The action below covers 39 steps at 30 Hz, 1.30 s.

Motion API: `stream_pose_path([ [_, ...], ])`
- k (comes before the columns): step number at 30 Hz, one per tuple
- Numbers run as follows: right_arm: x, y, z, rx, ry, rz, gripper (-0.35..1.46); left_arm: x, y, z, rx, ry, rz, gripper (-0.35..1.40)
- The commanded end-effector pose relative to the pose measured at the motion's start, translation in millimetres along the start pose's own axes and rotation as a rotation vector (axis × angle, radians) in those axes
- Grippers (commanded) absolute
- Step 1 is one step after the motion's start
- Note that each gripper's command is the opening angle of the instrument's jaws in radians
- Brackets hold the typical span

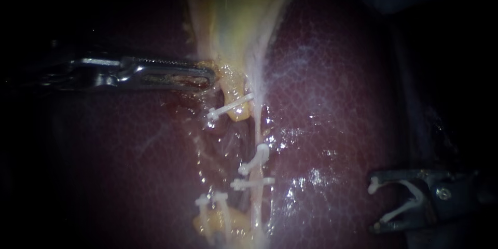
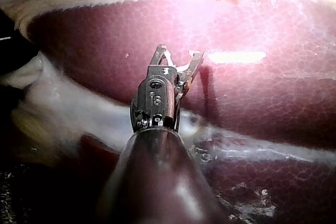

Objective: Clipping third clip right tube

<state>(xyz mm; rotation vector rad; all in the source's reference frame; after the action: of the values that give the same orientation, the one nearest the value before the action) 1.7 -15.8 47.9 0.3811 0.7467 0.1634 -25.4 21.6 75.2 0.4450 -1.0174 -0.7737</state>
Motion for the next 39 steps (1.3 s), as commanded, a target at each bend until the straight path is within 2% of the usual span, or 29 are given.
stream_pose_path([
  [1, 0.0, 0.0, 0.0, 0.003, 0.001, 0.000, 0.47, 0.0, 0.0, 0.0, 0.000, 0.000, 0.000, -0.35],
  [7, 0.1, -0.1, 0.0, 0.010, -0.001, -0.001, 0.47, -0.4, 0.2, -0.9, -0.002, 0.000, -0.001, -0.35],
  [12, 0.1, -0.1, 0.0, 0.010, -0.001, -0.001, 0.47, -1.8, 1.3, -4.4, -0.029, -0.001, -0.010, -0.35],
  [17, 0.1, -0.1, 0.1, 0.012, 0.002, 0.000, 0.47, -3.7, 2.6, -8.6, -0.059, -0.034, -0.027, -0.35],
  [21, 0.2, 0.0, 0.2, 0.014, 0.002, 0.000, 0.47, -4.7, 3.3, -10.5, -0.071, -0.048, -0.038, -0.35],
  [26, 0.2, 0.0, 0.2, 0.019, 0.006, 0.001, 0.47, -4.9, 3.3, -10.9, -0.078, -0.054, -0.036, -0.35],
  [30, 0.4, 0.1, 0.2, 0.022, 0.024, 0.006, 0.47, -4.8, 3.2, -10.8, -0.078, -0.054, -0.036, -0.35],
  [35, 1.3, 0.9, 0.3, 0.078, 0.105, 0.020, 0.48, -4.8, 3.2, -10.8, -0.078, -0.054, -0.036, -0.35],
  [39, 2.2, 1.6, 0.8, 0.079, 0.150, 0.049, 0.48, -4.8, 3.2, -10.8, -0.078, -0.054, -0.036, -0.35],
])
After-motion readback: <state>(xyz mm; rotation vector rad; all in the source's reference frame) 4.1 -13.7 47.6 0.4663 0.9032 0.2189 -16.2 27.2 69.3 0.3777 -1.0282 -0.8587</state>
